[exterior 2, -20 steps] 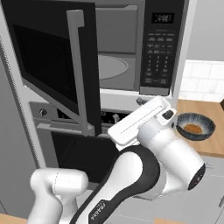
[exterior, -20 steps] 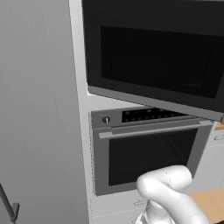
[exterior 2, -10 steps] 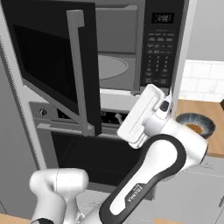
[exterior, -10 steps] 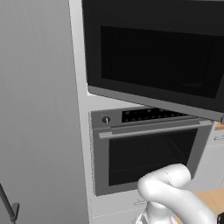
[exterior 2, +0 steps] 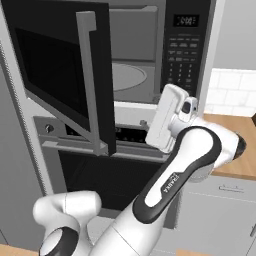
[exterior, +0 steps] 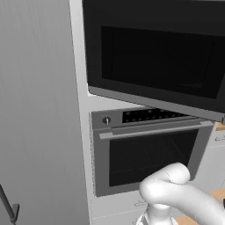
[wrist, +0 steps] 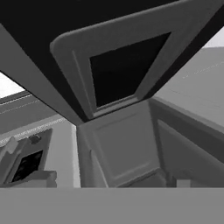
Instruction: Open the microwave, place the bowl with waffle inside the microwave, then close the microwave door and turn it on.
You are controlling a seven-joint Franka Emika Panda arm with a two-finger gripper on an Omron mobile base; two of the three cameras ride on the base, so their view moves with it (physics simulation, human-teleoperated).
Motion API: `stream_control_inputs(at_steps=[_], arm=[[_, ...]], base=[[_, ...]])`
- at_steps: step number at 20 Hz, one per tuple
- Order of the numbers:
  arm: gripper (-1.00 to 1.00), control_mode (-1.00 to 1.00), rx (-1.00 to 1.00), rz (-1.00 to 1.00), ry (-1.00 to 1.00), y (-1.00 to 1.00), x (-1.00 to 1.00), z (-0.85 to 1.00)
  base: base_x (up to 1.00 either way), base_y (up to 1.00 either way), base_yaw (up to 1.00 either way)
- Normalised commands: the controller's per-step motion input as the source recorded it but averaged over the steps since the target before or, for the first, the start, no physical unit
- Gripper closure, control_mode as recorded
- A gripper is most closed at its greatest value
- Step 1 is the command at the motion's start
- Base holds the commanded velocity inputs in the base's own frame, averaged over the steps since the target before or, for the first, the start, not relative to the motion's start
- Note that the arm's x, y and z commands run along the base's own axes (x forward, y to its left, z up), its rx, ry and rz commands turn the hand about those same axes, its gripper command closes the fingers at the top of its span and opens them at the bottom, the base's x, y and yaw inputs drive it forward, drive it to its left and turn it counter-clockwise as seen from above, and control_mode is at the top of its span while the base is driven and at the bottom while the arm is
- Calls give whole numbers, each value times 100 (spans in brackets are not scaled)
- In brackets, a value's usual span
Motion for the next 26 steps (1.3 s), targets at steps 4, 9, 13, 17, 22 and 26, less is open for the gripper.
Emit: stream_control_inputs(at_steps=[4,9,13,17,22,26], arm=[[-100,-100,-14,2,-28,18,-3,3],[-100,-100,-15,10,-32,55,-38,13],[-100,-100,-19,13,-28,82,-53,16],[-100,-100,-20,19,-21,93,-85,18],[-100,-100,-14,21,-10,92,-97,25],[-100,-100,-5,23,-3,98,-95,32]], base=[[0,0,0],[0,0,0],[0,0,0],[0,0,0],[0,0,0],[0,0,0]])
